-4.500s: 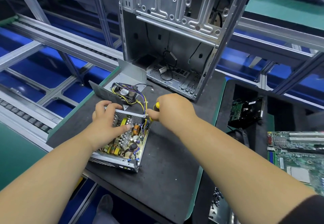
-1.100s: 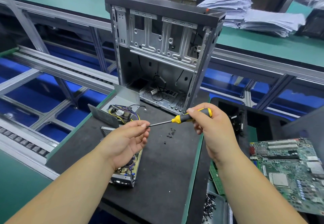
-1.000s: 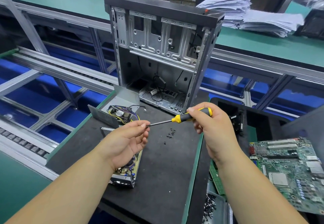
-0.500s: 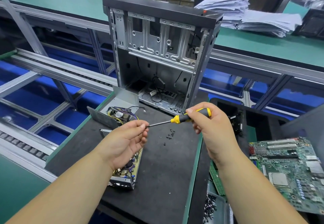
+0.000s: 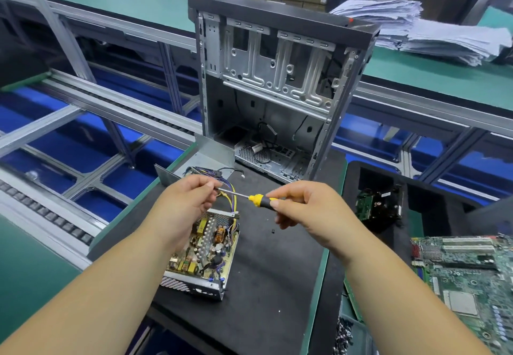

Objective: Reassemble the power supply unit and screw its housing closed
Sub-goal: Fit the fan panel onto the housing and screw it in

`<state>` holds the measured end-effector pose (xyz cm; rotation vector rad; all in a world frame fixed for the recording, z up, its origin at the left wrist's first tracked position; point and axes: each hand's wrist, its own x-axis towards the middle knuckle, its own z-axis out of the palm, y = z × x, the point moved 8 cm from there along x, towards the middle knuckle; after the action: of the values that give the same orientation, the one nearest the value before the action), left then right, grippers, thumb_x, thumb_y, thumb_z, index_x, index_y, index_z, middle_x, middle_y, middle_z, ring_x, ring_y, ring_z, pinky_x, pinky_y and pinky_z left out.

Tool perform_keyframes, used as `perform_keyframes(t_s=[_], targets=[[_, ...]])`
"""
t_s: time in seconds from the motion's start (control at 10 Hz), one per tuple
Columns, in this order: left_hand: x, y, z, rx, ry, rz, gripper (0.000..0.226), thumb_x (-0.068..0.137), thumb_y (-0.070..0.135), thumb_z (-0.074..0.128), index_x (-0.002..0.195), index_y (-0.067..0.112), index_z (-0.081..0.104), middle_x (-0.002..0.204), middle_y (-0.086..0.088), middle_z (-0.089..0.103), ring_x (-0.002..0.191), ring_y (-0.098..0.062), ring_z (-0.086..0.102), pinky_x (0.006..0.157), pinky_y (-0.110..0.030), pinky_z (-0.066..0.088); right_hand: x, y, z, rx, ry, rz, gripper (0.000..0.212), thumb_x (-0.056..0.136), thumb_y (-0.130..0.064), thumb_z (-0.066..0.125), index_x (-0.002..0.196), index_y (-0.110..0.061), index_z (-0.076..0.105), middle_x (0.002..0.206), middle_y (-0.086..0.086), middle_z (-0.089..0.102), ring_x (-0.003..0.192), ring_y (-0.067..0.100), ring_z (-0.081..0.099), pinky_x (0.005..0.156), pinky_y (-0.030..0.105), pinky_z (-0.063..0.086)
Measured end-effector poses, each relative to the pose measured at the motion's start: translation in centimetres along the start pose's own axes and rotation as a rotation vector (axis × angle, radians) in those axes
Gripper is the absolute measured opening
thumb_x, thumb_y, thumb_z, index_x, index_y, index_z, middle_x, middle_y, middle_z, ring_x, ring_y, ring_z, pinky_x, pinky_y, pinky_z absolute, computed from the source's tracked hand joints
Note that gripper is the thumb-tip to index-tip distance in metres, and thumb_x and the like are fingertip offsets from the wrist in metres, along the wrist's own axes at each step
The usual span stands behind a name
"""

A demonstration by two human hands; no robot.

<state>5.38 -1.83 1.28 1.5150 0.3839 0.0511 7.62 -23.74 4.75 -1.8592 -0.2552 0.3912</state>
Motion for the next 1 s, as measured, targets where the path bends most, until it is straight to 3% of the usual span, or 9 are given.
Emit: perform_keyframes(t_s=[0.1, 0.2, 0.3, 0.4, 0.5, 0.6, 0.8, 0.9, 1.0], targets=[[0.5, 0.3, -1.6, 0.046, 0.025, 0.039, 0.023, 0.103, 0.025, 0.046, 0.108, 0.020, 0.067, 0.098, 0.000, 0.072, 0.093, -0.013, 0.068, 0.091, -0.033, 0.052, 1.1, 0.1, 1.4, 0.070, -0.027, 0.015, 0.014, 0.094, -0.010, 0.062, 0.095, -0.012, 0.076, 0.068, 0.007, 0.072, 0.062, 0.018, 0.066, 0.061, 0.023, 0.051], [0.9, -0.5, -4.5, 0.280, 0.132, -0.001, 0.033, 0.099, 0.051, 0.042, 0.123, 0.032, 0.053, 0.112, 0.005, 0.065, 0.101, -0.014, 0.064, 0.088, -0.036, 0.049, 2.4, 1.1, 2.6, 0.199, -0.032, 0.065, 0.016, 0.097, -0.009, 0.057, 0.101, -0.005, 0.071, 0.068, 0.008, 0.069, 0.059, 0.016, 0.062, 0.057, 0.020, 0.050], [0.3, -2.5, -8.9, 0.801, 0.225, -0.209, 0.066, 0.090, 0.057, 0.056, 0.143, 0.022, 0.036, 0.131, -0.006, 0.053, 0.097, -0.017, 0.054, 0.077, -0.033, 0.041, 4.2, 2.5, 3.8, 0.234, -0.013, 0.102, 0.015, 0.101, -0.012, 0.053, 0.098, -0.012, 0.068, 0.070, 0.003, 0.069, 0.061, 0.015, 0.059, 0.060, 0.022, 0.049], [-1.4, -5.9, -11.8, 1.073, 0.080, -0.532, 0.088, 0.089, 0.059, 0.056, 0.152, 0.009, 0.019, 0.146, -0.015, 0.045, 0.120, -0.030, 0.054, 0.093, -0.035, 0.047, 6.3, 4.2, 5.5, 0.055, 0.026, 0.122, 0.016, 0.102, -0.018, 0.048, 0.098, -0.021, 0.064, 0.080, -0.005, 0.073, 0.067, 0.012, 0.056, 0.063, 0.026, 0.042], [-3.0, -8.4, -12.0, 0.861, -0.027, -0.717, 0.064, 0.094, 0.051, 0.055, 0.134, 0.004, 0.040, 0.095, -0.015, 0.066, 0.068, -0.024, 0.067, 0.054, -0.026, 0.051, 7.8, 5.7, 7.1, -0.128, 0.056, 0.153, 0.017, 0.101, -0.028, 0.046, 0.098, -0.028, 0.062, 0.087, -0.007, 0.070, 0.068, 0.010, 0.055, 0.058, 0.026, 0.038], [-3.3, -8.9, -11.7, 0.725, -0.019, -0.734, 0.033, 0.096, 0.032, 0.060, 0.105, 0.001, 0.058, 0.072, -0.016, 0.069, 0.058, -0.025, 0.066, 0.053, -0.026, 0.053, 8.5, 6.5, 8.4, -0.173, 0.048, 0.180, 0.016, 0.103, -0.029, 0.043, 0.100, -0.028, 0.059, 0.081, -0.008, 0.067, 0.060, 0.012, 0.047, 0.050, 0.022, 0.038], [-3.1, -8.8, -12.0, 0.654, 0.126, -0.692, 0.008, 0.090, 0.004, 0.062, 0.091, -0.004, 0.063, 0.086, -0.019, 0.073, 0.067, -0.026, 0.069, 0.076, -0.037, 0.061, 8.2, 6.8, 8.7, -0.140, 0.030, 0.204, 0.012, 0.104, -0.028, 0.041, 0.100, -0.030, 0.052, 0.078, -0.018, 0.074, 0.052, 0.010, 0.046, 0.045, 0.019, 0.039], [-2.5, -7.7, -12.0, 0.810, 0.069, -0.628, 0.025, 0.097, 0.019, 0.057, 0.116, 0.003, 0.059, 0.116, -0.013, 0.069, 0.102, -0.025, 0.064, 0.096, -0.034, 0.051, 7.5, 6.7, 8.3, -0.149, 0.044, 0.199, 0.013, 0.104, -0.029, 0.039, 0.099, -0.031, 0.051, 0.079, -0.021, 0.073, 0.054, 0.009, 0.047, 0.047, 0.019, 0.039], [-1.4, -6.5, -11.9, 0.887, 0.062, -0.523, 0.036, 0.098, 0.028, 0.055, 0.129, 0.009, 0.053, 0.125, -0.011, 0.062, 0.120, -0.027, 0.055, 0.096, -0.032, 0.047, 6.4, 6.9, 7.5, -0.159, 0.090, 0.203, 0.013, 0.103, -0.029, 0.040, 0.097, -0.032, 0.051, 0.081, -0.020, 0.073, 0.053, 0.005, 0.050, 0.052, 0.023, 0.041]])
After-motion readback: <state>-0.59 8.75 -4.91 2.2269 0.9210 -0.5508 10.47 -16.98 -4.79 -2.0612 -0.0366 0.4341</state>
